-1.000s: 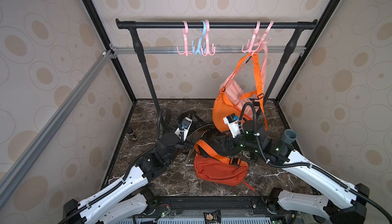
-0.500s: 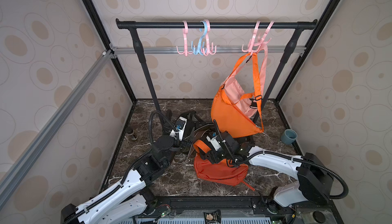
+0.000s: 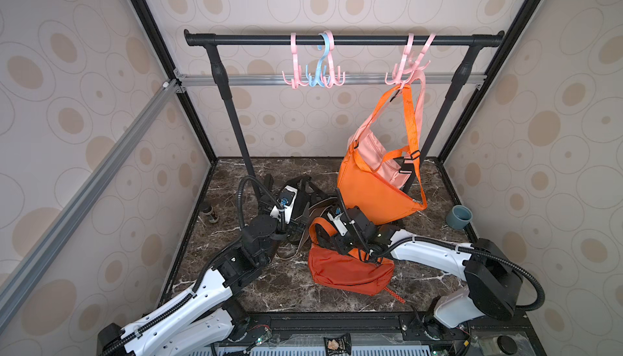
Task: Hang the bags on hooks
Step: Pick up the bag from the bag.
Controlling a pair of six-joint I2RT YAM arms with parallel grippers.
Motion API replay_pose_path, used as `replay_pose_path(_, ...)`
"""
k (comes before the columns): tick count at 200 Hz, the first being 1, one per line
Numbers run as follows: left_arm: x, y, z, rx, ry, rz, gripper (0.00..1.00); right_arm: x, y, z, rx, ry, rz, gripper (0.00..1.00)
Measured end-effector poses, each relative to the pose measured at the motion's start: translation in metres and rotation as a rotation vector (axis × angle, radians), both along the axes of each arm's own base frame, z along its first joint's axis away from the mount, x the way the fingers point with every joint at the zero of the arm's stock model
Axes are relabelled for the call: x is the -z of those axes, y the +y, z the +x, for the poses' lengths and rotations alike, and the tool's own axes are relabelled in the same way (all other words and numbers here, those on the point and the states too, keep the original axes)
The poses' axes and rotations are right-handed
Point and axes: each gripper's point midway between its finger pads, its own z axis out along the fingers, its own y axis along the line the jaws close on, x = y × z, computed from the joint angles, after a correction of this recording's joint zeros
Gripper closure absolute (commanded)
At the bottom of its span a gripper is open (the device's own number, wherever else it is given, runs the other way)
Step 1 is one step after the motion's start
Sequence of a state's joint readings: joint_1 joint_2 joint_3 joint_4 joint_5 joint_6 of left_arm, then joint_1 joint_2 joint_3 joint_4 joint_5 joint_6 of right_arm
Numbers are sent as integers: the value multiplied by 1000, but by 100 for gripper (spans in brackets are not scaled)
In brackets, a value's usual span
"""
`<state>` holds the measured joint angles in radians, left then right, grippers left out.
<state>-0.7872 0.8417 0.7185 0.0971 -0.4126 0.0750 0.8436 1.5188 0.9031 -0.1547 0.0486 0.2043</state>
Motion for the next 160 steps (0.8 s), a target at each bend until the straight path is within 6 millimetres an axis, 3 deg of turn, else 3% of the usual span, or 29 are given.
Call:
replay_pose_path(15, 0, 0, 0, 1, 1, 0, 0, 1, -4, 1, 0, -6, -22, 84)
replay_pose_path(45, 2, -1, 1, 2, 6, 5, 0, -8, -10, -2, -1, -18, -30, 85)
replay_pose_path(52, 2, -2, 1, 3, 6, 5, 0, -11, -11, -2, -3, -26, -34, 81)
replay_pose_path(66, 3, -2, 1, 3, 6, 6, 0, -14, -13, -1, -5, -32, -47, 59)
replay_pose_path(76, 3, -2, 1, 3, 7, 6, 0, -14, -14, -1, 7, -27, -49, 50)
replay_pose_path(102, 4, -2, 1, 4, 9, 8, 0, -10, -18, -1, 20, -26, -63, 43)
replay_pose_path(132, 4, -3, 2, 6, 10, 9, 0, -6, -26, 4, 48, -36, -85, 43)
replay_pose_path(152, 6, -4, 2, 9, 16, 14, 0, 1, -26, 6, 49, -21, -96, 52)
replay_pose_path(160, 7, -5, 3, 10, 17, 14, 0, 7, -27, 6, 51, -10, -104, 61)
